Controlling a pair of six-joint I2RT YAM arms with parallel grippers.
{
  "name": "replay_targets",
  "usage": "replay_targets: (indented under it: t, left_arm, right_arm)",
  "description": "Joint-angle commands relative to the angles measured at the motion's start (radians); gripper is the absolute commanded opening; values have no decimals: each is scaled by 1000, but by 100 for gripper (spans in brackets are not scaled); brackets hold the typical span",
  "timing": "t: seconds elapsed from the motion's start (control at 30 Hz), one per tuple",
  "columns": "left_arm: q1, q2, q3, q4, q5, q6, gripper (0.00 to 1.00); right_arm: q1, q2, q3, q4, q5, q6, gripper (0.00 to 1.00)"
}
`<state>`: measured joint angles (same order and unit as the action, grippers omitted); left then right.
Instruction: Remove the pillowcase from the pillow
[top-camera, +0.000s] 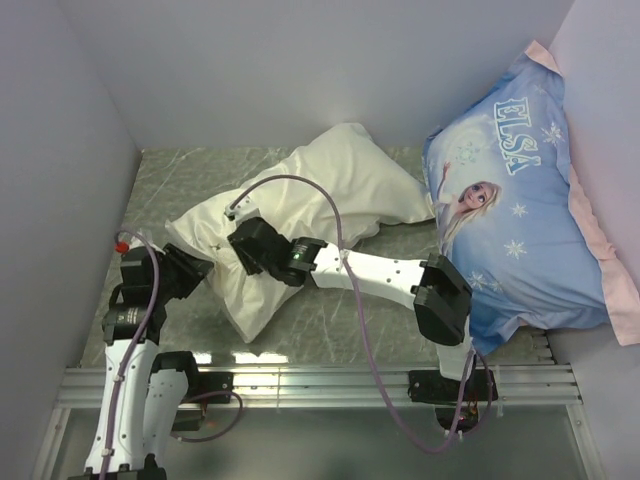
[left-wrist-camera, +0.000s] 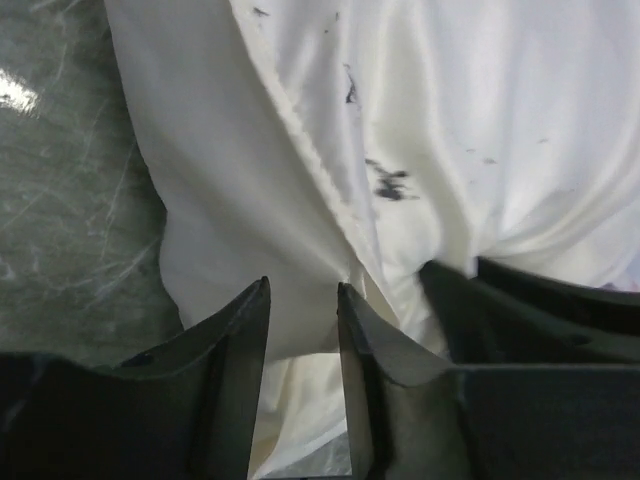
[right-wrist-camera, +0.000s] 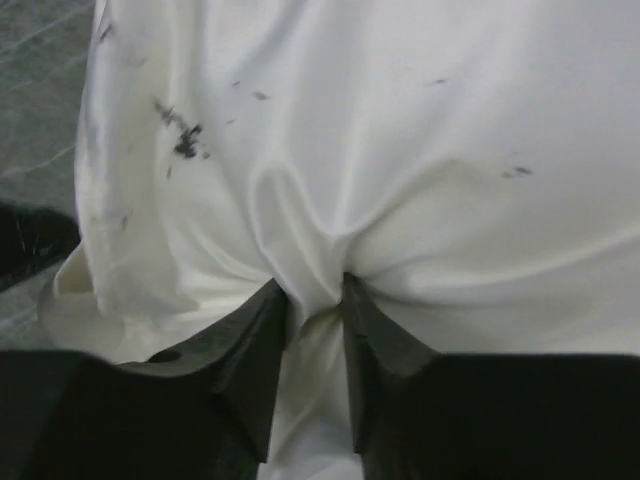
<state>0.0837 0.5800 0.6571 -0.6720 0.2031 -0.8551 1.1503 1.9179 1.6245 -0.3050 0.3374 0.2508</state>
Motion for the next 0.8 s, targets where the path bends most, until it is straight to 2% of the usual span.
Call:
replay_targets:
  t: [0.0,0.03,0.1,0.13,0.37,0.53,0.63,0.77]
  left_arm:
    - [-2,14,-74,58,38,-48,38]
    - [-2,30,-89,92,35,-61,28]
    - [-4,61,-116,117,33,-87,15]
    - [-4,95,-123,117,19,-96,1]
    - [1,221,-116,124,-119,-131,0]
    - [19,334,-177,178,-113,-157,0]
    - [27,368,-214,209,-149,-156,0]
    - [30,441,-244,307,-78,-153,1]
  right_arm:
    - [-75,6,43,-36,12,44,32]
    - [-90,-16,22,-28,8,47,19]
    - [-127,-45,5,-10,3,47,13]
    - [-138,-66,5,-14,9,45,8]
    - [-274,-145,5,-43,25,57,5]
    - [-360,-160,8,-48,15,74,4]
    - [-370,-165,6,-46,12,74,4]
    - [-357,-187,-64,-26,-78,103,12]
